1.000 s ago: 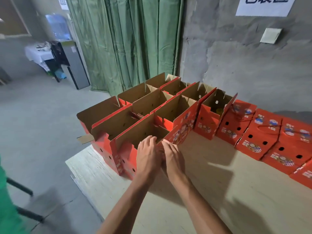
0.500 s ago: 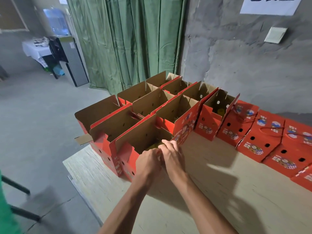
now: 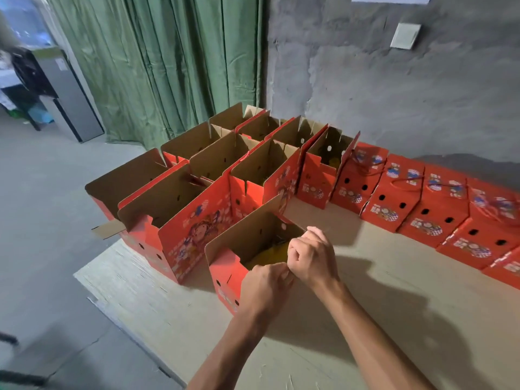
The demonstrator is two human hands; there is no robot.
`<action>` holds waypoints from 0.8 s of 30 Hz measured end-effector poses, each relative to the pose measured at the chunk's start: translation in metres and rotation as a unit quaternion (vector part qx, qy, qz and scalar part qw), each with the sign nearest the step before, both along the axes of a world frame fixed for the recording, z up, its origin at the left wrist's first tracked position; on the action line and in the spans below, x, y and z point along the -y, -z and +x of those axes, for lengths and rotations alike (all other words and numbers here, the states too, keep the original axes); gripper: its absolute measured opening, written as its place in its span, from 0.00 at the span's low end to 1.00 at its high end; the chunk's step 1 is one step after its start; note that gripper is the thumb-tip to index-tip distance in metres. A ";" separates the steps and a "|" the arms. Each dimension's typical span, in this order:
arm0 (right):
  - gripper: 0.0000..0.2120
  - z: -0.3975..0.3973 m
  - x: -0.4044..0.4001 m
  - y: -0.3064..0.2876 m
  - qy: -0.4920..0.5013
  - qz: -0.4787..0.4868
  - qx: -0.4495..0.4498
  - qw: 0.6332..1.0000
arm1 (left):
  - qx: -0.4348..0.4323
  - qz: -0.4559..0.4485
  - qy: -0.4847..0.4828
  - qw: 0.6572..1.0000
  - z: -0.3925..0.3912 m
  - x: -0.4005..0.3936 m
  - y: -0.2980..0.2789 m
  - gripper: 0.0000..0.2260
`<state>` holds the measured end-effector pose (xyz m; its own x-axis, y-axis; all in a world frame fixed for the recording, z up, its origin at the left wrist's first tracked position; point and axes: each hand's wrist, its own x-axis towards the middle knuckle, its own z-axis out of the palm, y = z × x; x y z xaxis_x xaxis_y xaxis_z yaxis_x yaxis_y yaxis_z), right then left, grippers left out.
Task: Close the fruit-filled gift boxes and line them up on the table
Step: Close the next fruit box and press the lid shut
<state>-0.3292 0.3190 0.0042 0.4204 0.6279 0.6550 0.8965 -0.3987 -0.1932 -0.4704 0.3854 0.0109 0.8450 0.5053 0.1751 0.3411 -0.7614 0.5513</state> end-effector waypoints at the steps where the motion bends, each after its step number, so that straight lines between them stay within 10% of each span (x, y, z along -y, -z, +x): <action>1: 0.12 0.000 0.010 0.000 0.013 -0.001 -0.008 1.000 | 0.009 -0.002 0.013 1.000 0.001 0.008 0.000 0.16; 14: 0.18 0.007 0.199 -0.016 0.192 -0.051 -0.107 0.974 | 0.057 -0.029 0.173 0.983 0.034 0.160 0.002 0.28; 24: 0.08 0.009 0.376 -0.030 0.358 -0.149 -0.289 0.875 | 0.004 0.022 0.299 0.954 0.057 0.292 -0.003 0.14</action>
